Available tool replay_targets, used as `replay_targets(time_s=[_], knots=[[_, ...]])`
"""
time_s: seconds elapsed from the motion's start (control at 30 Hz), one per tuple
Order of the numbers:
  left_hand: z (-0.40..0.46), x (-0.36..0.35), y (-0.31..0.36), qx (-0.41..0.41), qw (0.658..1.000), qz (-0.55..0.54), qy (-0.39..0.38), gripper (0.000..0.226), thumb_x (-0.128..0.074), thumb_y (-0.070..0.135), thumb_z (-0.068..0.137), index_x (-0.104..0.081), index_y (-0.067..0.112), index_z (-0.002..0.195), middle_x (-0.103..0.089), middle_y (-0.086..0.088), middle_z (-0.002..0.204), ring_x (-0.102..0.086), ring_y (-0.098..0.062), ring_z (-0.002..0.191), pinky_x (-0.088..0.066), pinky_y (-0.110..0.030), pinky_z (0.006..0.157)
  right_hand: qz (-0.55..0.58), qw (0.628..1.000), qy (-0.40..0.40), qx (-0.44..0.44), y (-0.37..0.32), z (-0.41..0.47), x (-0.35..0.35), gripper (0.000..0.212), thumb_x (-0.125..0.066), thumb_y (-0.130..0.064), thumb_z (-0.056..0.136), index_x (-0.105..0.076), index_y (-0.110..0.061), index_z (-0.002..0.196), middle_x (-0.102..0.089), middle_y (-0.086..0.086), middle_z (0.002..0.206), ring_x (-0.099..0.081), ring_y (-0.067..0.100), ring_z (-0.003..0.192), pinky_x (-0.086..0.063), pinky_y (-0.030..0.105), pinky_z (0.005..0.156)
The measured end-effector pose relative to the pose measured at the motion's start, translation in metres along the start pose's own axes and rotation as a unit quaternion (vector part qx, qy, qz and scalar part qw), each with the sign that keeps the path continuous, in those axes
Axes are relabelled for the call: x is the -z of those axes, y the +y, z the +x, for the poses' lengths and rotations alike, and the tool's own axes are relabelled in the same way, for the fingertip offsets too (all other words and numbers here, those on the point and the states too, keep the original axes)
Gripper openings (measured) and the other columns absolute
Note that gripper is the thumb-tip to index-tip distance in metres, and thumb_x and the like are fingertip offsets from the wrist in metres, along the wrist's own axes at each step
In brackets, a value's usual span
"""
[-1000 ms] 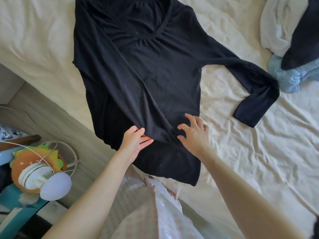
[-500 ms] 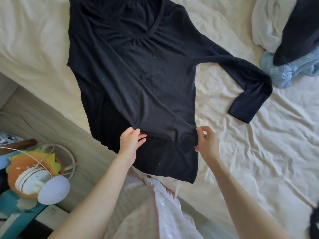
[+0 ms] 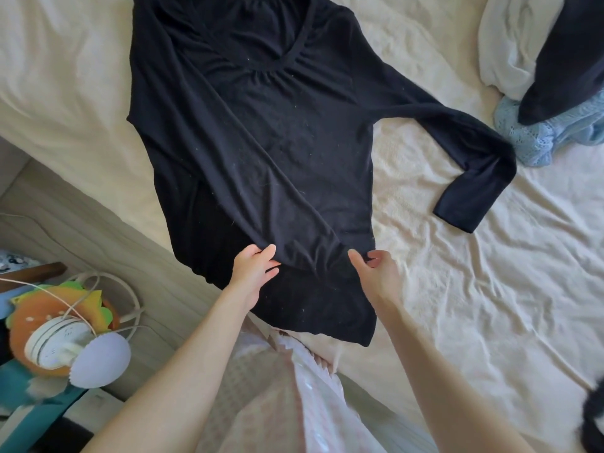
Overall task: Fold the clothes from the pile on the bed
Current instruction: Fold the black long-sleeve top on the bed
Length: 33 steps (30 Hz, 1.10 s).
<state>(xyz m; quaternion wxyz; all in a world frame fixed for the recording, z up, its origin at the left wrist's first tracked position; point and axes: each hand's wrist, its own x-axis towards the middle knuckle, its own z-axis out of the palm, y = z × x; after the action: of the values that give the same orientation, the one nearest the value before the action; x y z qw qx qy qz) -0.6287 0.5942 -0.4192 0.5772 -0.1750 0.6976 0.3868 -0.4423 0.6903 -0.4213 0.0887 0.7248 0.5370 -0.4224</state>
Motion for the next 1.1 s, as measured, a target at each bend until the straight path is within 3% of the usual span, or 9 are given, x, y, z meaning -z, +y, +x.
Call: replay_targets(time_s=[0.07,0.17,0.23,0.4,0.47,0.57,0.7,0.9,1.1], knots=[[0.001,-0.001,0.000,0.006,1.000,0.008,-0.002,0.007,-0.054,0.014,0.095,-0.059,0.016,0.092,-0.065,-0.004,0.101,-0.064,-0.015,0.091,-0.052,-0.028,0.080,0.024,1.000,0.016,0.000,-0.001,0.000,-0.004,0.025,-0.056,-0.032,0.090,-0.056,-0.010,0.077,-0.051,0.006,0.068,-0.051,0.022,0.063,-0.039,0.028,0.051],[0.001,0.004,0.004,0.010,0.999,0.019,-0.026,0.010,-0.053,0.012,0.095,-0.060,0.011,0.102,-0.065,-0.006,0.105,-0.064,-0.019,0.098,-0.052,-0.029,0.082,0.097,0.990,0.066,-0.074,-0.004,0.000,0.002,0.015,-0.049,-0.027,0.093,-0.054,-0.018,0.082,-0.054,-0.006,0.071,-0.055,0.015,0.068,-0.044,0.028,0.059],[0.001,0.012,0.010,0.000,0.999,0.019,-0.036,0.019,-0.054,0.011,0.095,-0.057,0.008,0.113,-0.065,-0.007,0.107,-0.064,-0.020,0.101,-0.052,-0.028,0.080,0.061,0.992,0.085,-0.075,-0.008,0.000,0.007,0.013,-0.047,-0.025,0.094,-0.054,-0.016,0.088,-0.055,-0.007,0.077,-0.057,0.016,0.072,-0.045,0.028,0.061],[0.007,0.053,0.046,-0.059,0.997,-0.052,0.019,0.031,-0.055,0.008,0.093,-0.053,0.008,0.125,-0.065,-0.008,0.109,-0.064,-0.019,0.100,-0.052,-0.029,0.081,-0.059,0.991,0.108,0.060,-0.055,0.001,0.003,0.032,-0.047,-0.025,0.096,-0.050,-0.009,0.123,-0.051,0.007,0.125,-0.048,0.026,0.116,-0.039,0.041,0.095],[0.014,0.071,0.068,-0.103,0.989,-0.046,0.093,0.028,-0.054,0.006,0.093,-0.055,0.008,0.121,-0.064,-0.009,0.112,-0.065,-0.018,0.096,-0.053,-0.030,0.081,-0.081,0.985,0.086,0.126,-0.091,0.003,-0.008,0.031,-0.047,-0.026,0.097,-0.049,-0.011,0.124,-0.051,0.006,0.126,-0.047,0.026,0.116,-0.039,0.044,0.099],[0.032,0.095,0.099,-0.196,0.949,0.100,0.227,0.028,-0.050,0.004,0.093,-0.055,0.011,0.119,-0.061,-0.007,0.115,-0.060,-0.018,0.097,-0.050,-0.035,0.090,-0.090,0.975,0.029,0.201,-0.152,0.011,-0.031,0.030,-0.047,-0.025,0.097,-0.049,-0.012,0.124,-0.054,0.006,0.123,-0.050,0.025,0.112,-0.040,0.046,0.099],[0.067,0.120,0.136,-0.247,0.925,0.150,0.246,0.035,-0.061,0.015,0.090,-0.048,0.009,0.122,-0.054,-0.006,0.119,-0.055,-0.017,0.099,-0.046,-0.027,0.085,-0.121,0.950,-0.029,0.287,-0.233,0.025,-0.068,0.031,-0.047,-0.026,0.097,-0.051,-0.012,0.124,-0.056,0.005,0.119,-0.050,0.022,0.111,-0.040,0.042,0.098],[0.089,0.138,0.136,-0.284,0.870,0.352,0.195,0.027,-0.058,0.032,0.090,-0.045,0.016,0.072,-0.048,0.000,0.078,-0.048,-0.019,0.071,-0.035,-0.026,0.059,-0.128,0.925,-0.038,0.355,-0.334,0.043,-0.118,0.044,-0.048,-0.031,0.097,-0.043,-0.011,0.136,-0.048,0.008,0.130,-0.049,0.023,0.116,-0.041,0.041,0.100],[0.094,0.167,0.139,-0.230,0.940,0.195,0.162,0.013,-0.056,0.026,0.091,-0.056,0.016,0.084,-0.054,0.013,0.072,-0.053,-0.008,0.072,-0.039,-0.019,0.066,-0.139,0.932,-0.059,0.329,-0.390,0.053,-0.142,0.053,-0.050,-0.041,0.095,-0.040,-0.013,0.139,-0.050,0.004,0.131,-0.047,0.021,0.121,-0.039,0.041,0.102]])
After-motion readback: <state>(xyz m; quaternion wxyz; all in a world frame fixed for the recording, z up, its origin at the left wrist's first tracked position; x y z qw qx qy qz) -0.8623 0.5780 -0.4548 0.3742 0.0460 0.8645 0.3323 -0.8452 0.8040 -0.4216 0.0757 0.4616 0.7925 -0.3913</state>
